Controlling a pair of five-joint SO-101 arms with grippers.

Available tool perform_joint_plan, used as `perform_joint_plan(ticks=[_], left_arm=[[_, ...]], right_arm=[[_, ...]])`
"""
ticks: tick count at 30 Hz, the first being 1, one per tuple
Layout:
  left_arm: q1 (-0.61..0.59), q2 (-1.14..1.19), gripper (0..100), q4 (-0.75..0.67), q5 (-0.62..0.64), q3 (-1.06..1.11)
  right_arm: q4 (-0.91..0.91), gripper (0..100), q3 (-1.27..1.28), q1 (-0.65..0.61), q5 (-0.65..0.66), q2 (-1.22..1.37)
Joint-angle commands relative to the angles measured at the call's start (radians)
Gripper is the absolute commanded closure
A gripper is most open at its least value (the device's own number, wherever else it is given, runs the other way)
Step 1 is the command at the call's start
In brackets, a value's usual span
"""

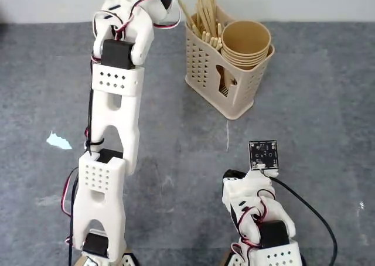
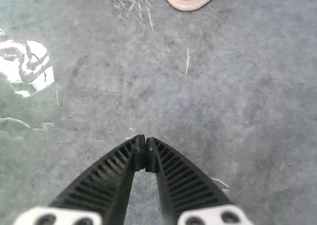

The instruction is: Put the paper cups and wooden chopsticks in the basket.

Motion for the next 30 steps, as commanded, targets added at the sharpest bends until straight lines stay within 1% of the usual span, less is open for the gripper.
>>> perform_joint_plan(ticks=[1,5,7,10,13,14,18,21,22,26,29,30], left_arm=[[-0.003,-0.011,77,0.064,0.028,-0.113],[0.002,-0.009,78,0.238,0.028,-0.254],[-0.002,-0.012,80,0.327,0.028,-0.306],[-0.008,-0.061,87,0.430,0.028,-0.294],[-0.032,-0.126,98,0.539,0.028,-0.294],[-0.038,-0.144,99,0.568,0.028,-0.294],[-0.058,-0.213,99,0.720,0.028,-0.294],[-0.066,-0.255,99,0.856,0.026,-0.294],[-0.069,-0.265,99,0.865,0.025,-0.289],[-0.147,-0.301,99,0.862,0.026,-0.288],[-0.180,-0.328,99,0.864,0.020,-0.288],[-0.186,-0.345,99,0.864,0.000,-0.288]], right_arm=[[-0.021,98.0,-0.003,-0.002,0.002,-0.008],[-0.021,98.0,-0.003,-0.002,0.002,-0.008],[-0.021,98.0,-0.003,-0.002,0.002,-0.008],[-0.019,98.2,-0.009,-0.001,0.002,-0.008],[-0.019,98.3,-0.018,0.005,0.002,-0.008],[-0.015,98.3,-0.025,0.005,0.002,-0.008],[-0.010,98.4,-0.051,0.010,0.002,-0.008],[-0.010,98.4,-0.086,0.045,0.002,-0.008],[-0.010,98.4,-0.106,0.064,0.002,-0.008],[-0.004,98.4,-0.190,0.137,0.002,-0.008],[0.074,98.4,-0.267,0.150,0.002,-0.008],[0.108,98.4,-0.295,0.150,0.000,-0.008]])
